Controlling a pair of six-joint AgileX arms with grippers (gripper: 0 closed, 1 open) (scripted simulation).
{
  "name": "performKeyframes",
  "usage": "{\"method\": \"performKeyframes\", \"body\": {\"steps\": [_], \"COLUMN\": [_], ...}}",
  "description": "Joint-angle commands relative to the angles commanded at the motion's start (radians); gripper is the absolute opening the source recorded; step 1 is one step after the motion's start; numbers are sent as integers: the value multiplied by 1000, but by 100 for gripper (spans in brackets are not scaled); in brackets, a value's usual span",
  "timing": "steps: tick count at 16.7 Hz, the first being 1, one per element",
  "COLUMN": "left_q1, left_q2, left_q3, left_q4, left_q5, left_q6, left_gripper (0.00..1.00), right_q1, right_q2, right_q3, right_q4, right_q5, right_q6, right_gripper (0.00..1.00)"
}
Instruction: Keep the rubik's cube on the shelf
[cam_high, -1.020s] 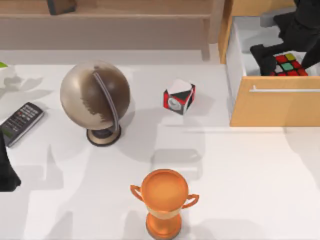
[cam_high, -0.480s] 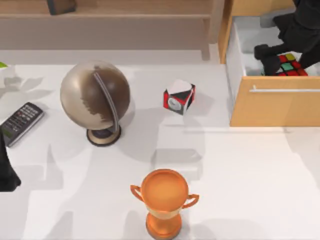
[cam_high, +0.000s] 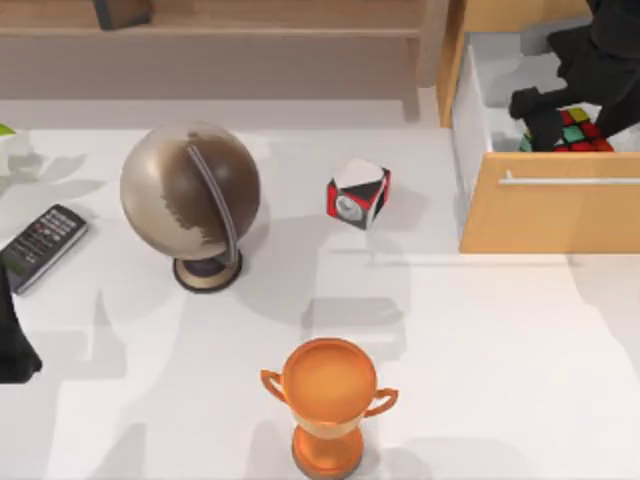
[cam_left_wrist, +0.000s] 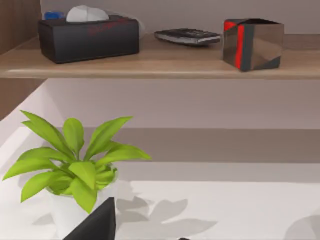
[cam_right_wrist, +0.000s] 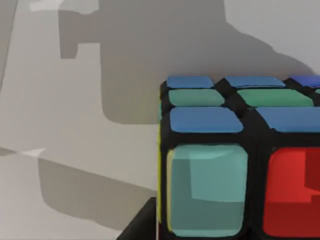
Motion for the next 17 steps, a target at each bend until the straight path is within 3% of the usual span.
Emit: {"method": "performKeyframes", "body": {"steps": [11,17], "left_q1": [0,0], "left_q2": [0,0], "left_q3": [0,0], "left_q4": [0,0], "left_q5": [0,0], "left_q6": [0,0], "left_gripper": [100,100], "right_q1": [7,14], "right_q2": [-12,-165], "right_q3": [13,189], "right_q4": [-12,-180], "right_q5": [2,27], "right_q6": [6,41], "right_gripper": [0,0]}}
